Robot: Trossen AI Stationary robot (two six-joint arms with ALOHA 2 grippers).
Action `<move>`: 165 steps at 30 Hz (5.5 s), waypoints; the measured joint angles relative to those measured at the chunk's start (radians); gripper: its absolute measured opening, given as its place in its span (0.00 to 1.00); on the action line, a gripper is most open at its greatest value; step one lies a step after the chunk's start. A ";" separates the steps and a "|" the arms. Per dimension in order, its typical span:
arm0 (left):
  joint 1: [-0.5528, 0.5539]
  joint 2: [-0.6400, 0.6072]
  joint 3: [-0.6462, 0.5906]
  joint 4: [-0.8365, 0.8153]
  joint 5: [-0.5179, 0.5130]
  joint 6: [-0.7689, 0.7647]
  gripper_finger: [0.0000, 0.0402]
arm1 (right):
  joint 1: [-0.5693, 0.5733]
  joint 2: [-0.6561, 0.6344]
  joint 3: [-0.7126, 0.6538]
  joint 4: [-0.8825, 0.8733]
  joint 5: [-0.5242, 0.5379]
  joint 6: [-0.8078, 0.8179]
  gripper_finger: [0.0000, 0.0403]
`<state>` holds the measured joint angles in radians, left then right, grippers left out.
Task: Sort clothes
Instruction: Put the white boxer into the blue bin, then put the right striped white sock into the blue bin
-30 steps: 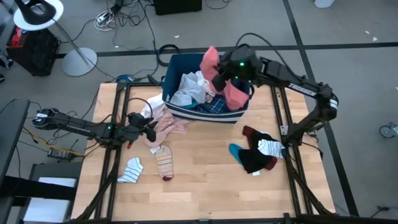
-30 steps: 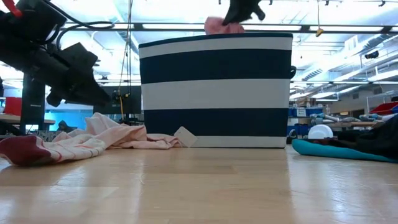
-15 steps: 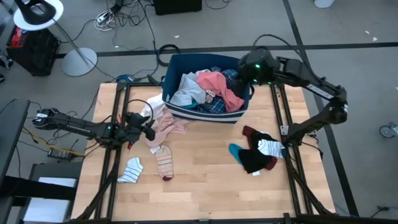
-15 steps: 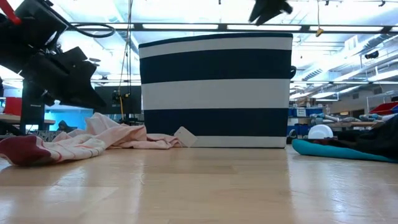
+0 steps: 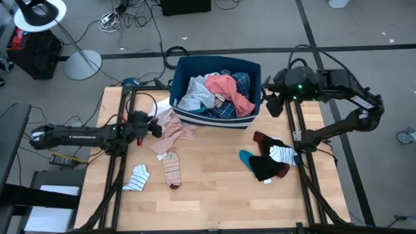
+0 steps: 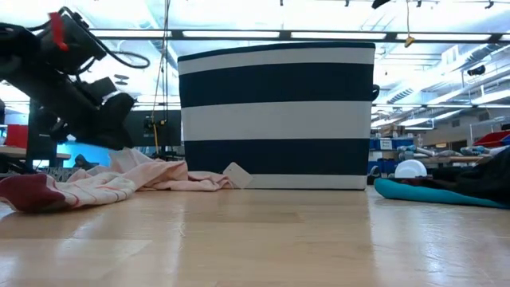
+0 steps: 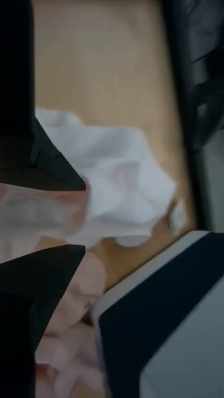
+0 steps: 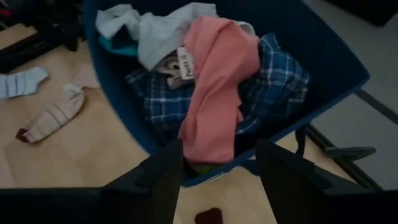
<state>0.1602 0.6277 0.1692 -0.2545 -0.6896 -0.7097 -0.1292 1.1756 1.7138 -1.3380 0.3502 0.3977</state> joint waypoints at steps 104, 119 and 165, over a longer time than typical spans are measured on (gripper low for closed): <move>0.302 0.903 1.230 -0.162 0.813 0.411 0.33 | 0.546 -0.144 -1.344 0.939 0.536 0.655 0.44; 0.172 0.671 1.363 -0.602 0.602 0.485 0.33 | 0.577 -0.247 -1.149 0.599 0.325 0.758 0.44; -0.458 0.119 0.415 0.026 0.078 0.134 0.33 | 0.865 0.015 -1.032 0.237 -0.015 1.427 0.02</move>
<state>-0.2977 0.7472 0.5846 -0.2283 -0.6112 -0.5758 0.7360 1.1908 0.6816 -1.1012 0.3352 1.8243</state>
